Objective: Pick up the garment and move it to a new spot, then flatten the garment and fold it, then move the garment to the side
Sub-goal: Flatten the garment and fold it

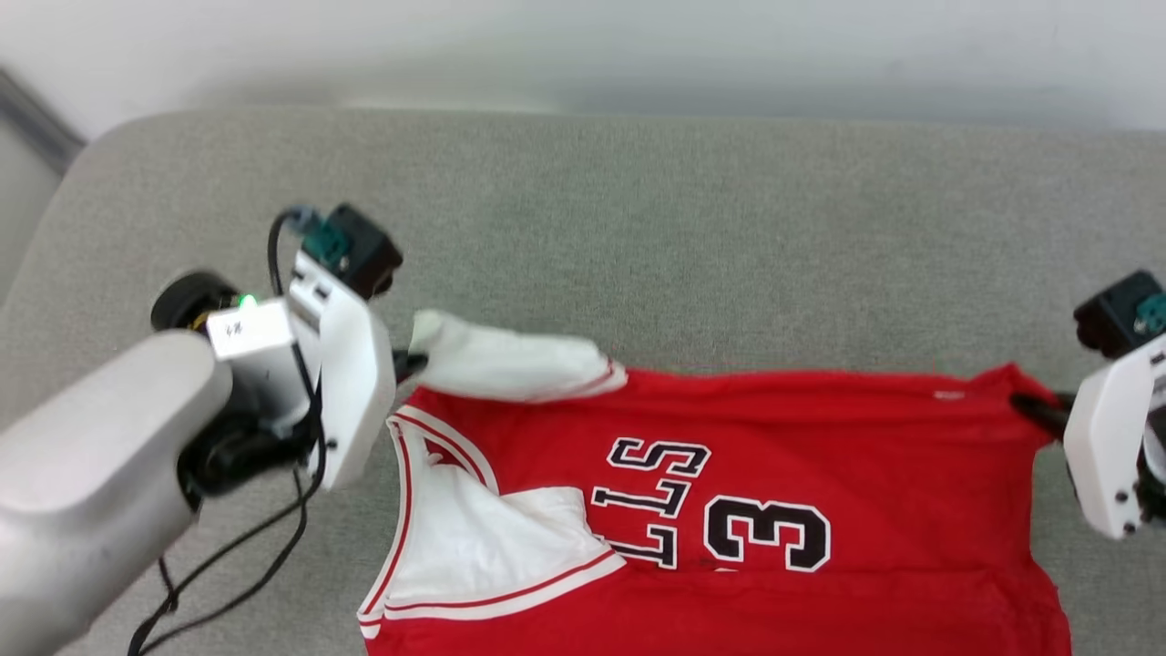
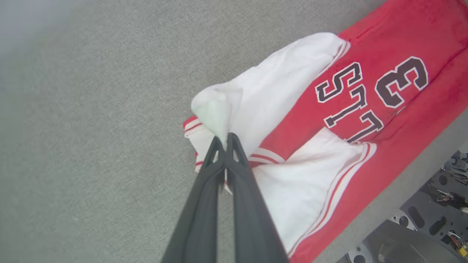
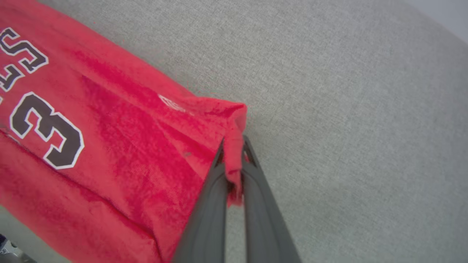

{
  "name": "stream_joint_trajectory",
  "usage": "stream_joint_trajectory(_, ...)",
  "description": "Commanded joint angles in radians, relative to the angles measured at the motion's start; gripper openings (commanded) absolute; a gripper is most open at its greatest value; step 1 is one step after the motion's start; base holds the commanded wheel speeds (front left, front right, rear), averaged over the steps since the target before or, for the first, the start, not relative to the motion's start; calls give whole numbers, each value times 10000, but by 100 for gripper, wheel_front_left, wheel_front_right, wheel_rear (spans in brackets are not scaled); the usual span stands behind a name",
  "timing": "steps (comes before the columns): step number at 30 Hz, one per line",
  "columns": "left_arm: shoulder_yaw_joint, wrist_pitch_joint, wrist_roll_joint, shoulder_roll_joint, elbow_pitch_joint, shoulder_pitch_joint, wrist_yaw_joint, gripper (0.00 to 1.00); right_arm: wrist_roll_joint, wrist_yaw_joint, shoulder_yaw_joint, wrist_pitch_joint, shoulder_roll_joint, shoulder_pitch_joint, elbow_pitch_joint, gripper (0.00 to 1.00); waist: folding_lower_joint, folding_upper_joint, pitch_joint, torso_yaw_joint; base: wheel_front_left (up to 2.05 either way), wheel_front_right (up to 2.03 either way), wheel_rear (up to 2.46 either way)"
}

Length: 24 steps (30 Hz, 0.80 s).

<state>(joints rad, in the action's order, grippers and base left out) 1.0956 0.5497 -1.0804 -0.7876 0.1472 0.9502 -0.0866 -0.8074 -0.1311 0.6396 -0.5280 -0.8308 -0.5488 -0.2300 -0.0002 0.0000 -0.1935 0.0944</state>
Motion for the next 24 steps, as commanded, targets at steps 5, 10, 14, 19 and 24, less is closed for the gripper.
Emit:
stream_joint_trajectory(5, 258, -408, -358, -627, -698, -1477, 462, 0, -19, 7, -256, 299, -54, 1400, 505, 0, 2, 0, 649, -76, 0, 0, 0)
stream_joint_trajectory(10, 522, -814, -695, -993, -1042, -2714, 803, 0, 92, 7, -558, 419, 28, 2489, 805, 0, 2, 0, 873, -108, 0, 0, 0)
stream_joint_trajectory(14, 737, -1132, -883, -1023, -977, -3480, 982, 0, 65, 7, -831, 454, 206, 3316, 904, 0, 2, 0, 894, -100, 0, 0, 0)
stream_joint_trajectory(19, 869, -1409, -1039, -849, -698, -4024, 1123, 0, 171, 7, -1065, 416, 370, 3976, 881, 0, 2, 0, 791, -104, 0, 0, 0)
stream_joint_trajectory(24, 912, -1916, -898, -510, -109, -4347, 1186, 84, 280, 7, -1293, 434, 696, 4328, 677, 48, 2, 0, 708, -125, 0, 0, 0)
